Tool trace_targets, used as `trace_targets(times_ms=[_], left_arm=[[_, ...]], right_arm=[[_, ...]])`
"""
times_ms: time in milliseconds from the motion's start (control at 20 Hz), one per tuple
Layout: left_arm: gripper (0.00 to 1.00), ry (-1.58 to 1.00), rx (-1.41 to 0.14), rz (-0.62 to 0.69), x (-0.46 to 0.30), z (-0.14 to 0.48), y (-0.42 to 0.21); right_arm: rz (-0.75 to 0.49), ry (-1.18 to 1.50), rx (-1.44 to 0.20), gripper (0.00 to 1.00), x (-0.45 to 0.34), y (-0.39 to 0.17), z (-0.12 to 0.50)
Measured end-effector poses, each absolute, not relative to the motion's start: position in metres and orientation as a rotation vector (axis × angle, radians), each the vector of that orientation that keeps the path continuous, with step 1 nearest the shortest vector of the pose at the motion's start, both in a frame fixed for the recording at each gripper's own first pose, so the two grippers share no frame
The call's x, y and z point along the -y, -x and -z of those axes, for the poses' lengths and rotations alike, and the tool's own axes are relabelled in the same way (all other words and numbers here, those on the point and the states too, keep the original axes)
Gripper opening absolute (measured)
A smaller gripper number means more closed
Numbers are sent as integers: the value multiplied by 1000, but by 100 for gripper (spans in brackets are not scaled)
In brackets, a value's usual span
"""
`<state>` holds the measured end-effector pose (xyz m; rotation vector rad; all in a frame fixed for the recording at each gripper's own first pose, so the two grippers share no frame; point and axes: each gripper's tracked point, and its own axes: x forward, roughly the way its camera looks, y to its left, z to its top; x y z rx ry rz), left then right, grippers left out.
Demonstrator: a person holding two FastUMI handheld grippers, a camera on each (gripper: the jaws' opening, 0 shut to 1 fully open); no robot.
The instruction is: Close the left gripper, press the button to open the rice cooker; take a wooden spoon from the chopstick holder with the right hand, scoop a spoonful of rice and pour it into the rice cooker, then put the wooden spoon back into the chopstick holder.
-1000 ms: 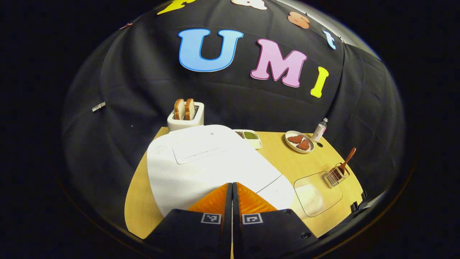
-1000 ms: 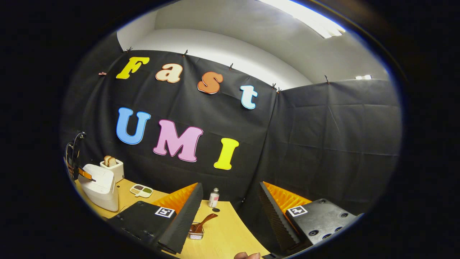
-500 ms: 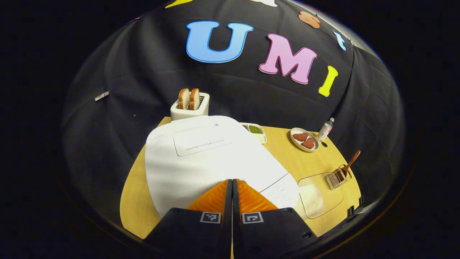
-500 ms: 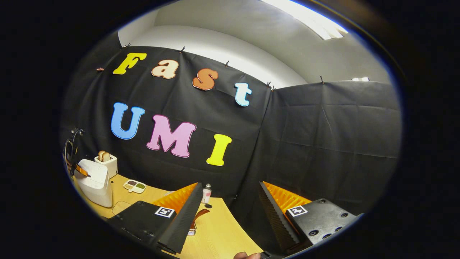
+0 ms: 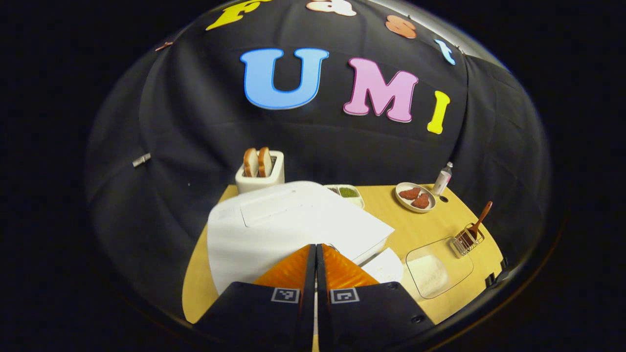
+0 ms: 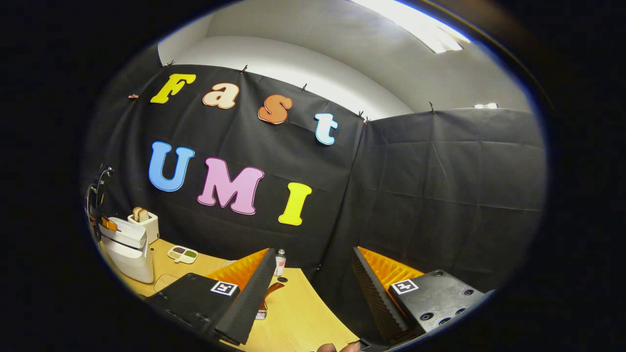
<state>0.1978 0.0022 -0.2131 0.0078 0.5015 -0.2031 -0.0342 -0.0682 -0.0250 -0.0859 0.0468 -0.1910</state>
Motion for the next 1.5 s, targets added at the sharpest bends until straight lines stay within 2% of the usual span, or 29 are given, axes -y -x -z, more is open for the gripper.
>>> trace_targets(times_ms=[200,400,450,500,550,650,850,1100,1350,1500], left_arm=[[11,-30,-306,146,-15,149,-208],[29,-15,-207,139,-19,107,-199],[53,-7,-181,132,-20,97,-194],[62,4,-154,132,-18,86,-187],[81,11,-128,131,-18,78,-177],[99,12,-86,116,-21,64,-155],[98,59,-7,70,-30,40,-106],[97,32,24,-5,-33,18,-43],[98,20,23,-39,-4,2,3],[98,5,6,-43,14,3,17]], right_arm=[[179,72,-36,97,62,40,19],[159,56,-19,97,55,44,16],[153,42,-18,97,53,44,16],[143,22,-17,98,50,45,18],[130,-3,-16,98,46,45,19],[102,-51,-19,98,40,42,23],[96,-38,-38,98,46,29,42],[14,55,25,98,44,-2,48],[-71,-89,-14,98,38,-38,70],[-64,-87,-19,98,53,-56,83]])
